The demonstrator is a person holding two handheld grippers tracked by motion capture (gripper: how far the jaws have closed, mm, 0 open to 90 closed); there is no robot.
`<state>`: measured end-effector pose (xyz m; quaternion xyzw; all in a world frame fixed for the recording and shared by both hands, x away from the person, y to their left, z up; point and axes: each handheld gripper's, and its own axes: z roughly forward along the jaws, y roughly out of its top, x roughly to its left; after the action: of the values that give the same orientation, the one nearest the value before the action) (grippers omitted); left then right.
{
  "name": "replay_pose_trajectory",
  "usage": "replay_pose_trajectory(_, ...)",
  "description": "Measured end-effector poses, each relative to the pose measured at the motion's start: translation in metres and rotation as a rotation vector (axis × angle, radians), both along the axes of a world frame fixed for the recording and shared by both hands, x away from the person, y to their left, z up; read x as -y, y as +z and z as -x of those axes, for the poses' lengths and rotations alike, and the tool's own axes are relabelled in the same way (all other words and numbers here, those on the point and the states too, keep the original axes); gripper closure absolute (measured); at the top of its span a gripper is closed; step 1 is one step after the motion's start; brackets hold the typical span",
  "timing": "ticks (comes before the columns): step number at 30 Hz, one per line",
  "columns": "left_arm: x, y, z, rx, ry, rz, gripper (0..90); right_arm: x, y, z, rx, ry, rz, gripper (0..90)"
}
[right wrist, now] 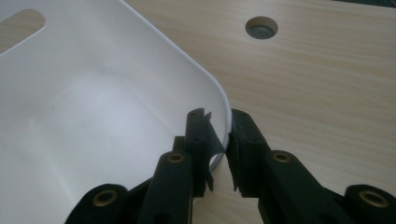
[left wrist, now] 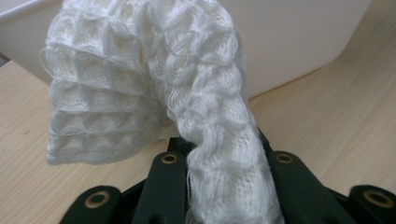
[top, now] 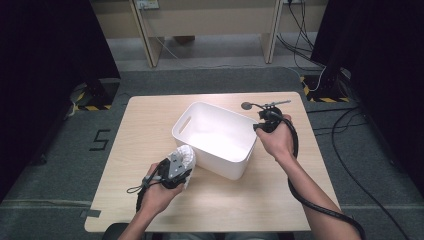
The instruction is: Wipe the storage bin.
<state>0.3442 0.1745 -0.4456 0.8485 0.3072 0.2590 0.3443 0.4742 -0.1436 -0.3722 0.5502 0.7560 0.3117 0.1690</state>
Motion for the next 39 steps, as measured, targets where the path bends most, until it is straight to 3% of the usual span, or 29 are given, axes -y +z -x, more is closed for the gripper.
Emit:
replay_pose_trajectory(5,0.002,0.002,0.006,-0.013,-0.006,0.005,75.2,-0.005,0.0,-0.011,0.017,0.027,0.032,81.9)
replay_pose_trajectory(7,0.001,0.002,0.007,-0.005,-0.014,0.001,75.1,-0.006,-0.001,-0.015,0.031,0.035,0.018,81.6)
replay_pose_trajectory(10,-0.003,0.001,0.006,-0.007,-0.002,0.003,75.1,-0.007,-0.002,-0.013,0.014,0.004,-0.008,68.8)
replay_pose_trajectory(14,-0.004,0.001,0.006,-0.006,0.002,0.006,75.1,-0.008,0.0,-0.001,0.012,-0.024,-0.014,61.7)
replay_pose_trajectory(16,-0.005,0.001,0.006,-0.007,0.004,0.006,75.1,-0.008,0.001,0.005,-0.016,-0.031,-0.028,60.2)
replay_pose_trajectory(18,-0.005,0.0,0.007,-0.021,0.015,0.012,75.0,-0.009,0.001,0.011,-0.037,-0.028,-0.015,60.4)
replay_pose_trajectory(21,-0.005,-0.001,0.006,-0.009,0.014,0.01,75.1,-0.012,0.002,0.016,-0.062,-0.016,-0.012,60.4)
replay_pose_trajectory(25,-0.006,-0.002,0.004,-0.015,0.055,0.006,75.1,-0.019,-0.001,0.021,-0.089,-0.003,0.022,63.0)
replay_pose_trajectory(27,-0.007,-0.003,0.003,-0.017,0.073,0.008,75.2,-0.018,-0.002,0.019,-0.091,-0.005,0.01,63.3)
replay_pose_trajectory(32,-0.006,-0.004,0.002,-0.017,0.104,0.005,75.2,-0.02,-0.002,0.02,-0.077,-0.004,0.03,65.5)
replay_pose_trajectory(39,-0.003,-0.005,0.006,-0.027,0.098,0.01,75.1,-0.021,-0.001,0.012,-0.064,0.001,0.05,71.3)
